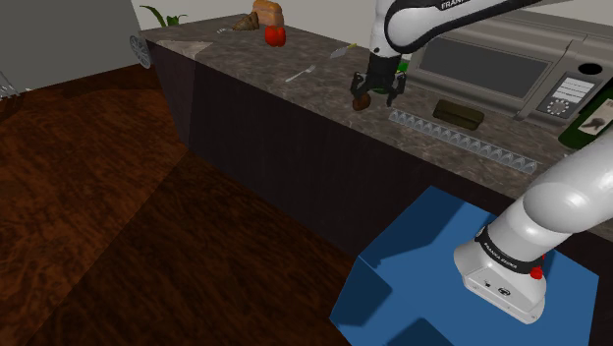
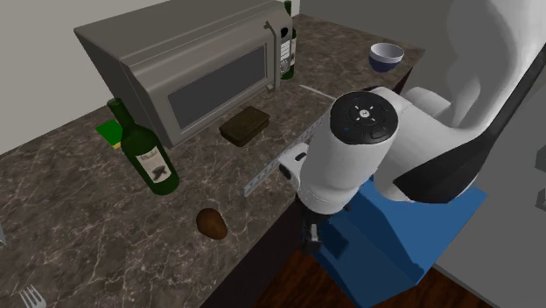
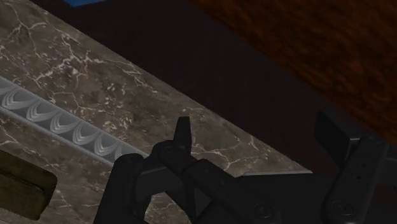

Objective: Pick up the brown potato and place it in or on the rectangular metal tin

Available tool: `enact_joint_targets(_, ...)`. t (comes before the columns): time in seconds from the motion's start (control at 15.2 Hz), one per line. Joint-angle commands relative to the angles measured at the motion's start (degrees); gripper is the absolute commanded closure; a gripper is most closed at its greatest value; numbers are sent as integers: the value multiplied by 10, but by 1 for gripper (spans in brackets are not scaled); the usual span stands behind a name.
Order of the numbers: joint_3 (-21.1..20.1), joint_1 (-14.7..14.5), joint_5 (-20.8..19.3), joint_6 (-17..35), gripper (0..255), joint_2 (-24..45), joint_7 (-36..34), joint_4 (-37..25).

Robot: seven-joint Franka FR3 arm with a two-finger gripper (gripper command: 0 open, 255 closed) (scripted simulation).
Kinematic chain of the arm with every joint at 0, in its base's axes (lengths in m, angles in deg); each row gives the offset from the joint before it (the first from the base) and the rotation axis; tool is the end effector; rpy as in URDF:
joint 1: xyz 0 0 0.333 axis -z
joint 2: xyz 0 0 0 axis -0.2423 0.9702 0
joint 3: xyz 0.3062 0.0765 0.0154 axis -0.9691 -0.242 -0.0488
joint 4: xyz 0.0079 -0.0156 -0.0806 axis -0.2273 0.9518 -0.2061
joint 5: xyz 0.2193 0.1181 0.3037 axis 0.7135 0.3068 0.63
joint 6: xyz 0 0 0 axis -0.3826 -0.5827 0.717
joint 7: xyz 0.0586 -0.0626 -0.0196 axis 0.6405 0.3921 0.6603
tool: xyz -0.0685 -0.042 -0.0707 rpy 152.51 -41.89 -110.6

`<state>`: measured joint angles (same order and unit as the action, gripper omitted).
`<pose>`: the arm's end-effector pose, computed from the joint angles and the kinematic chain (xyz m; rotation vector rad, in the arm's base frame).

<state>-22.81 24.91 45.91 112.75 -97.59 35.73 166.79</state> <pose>0.4886 -0.0032 0.4356 2.8270 -1.0708 0.0721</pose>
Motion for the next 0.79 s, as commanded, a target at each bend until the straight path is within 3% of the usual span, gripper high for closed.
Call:
enact_joint_targets(0.0,-3,10,-23,21,0,46,-47,-29)
enact_joint_targets(0.73,37,32,-135,59,0,246,-256,-200)
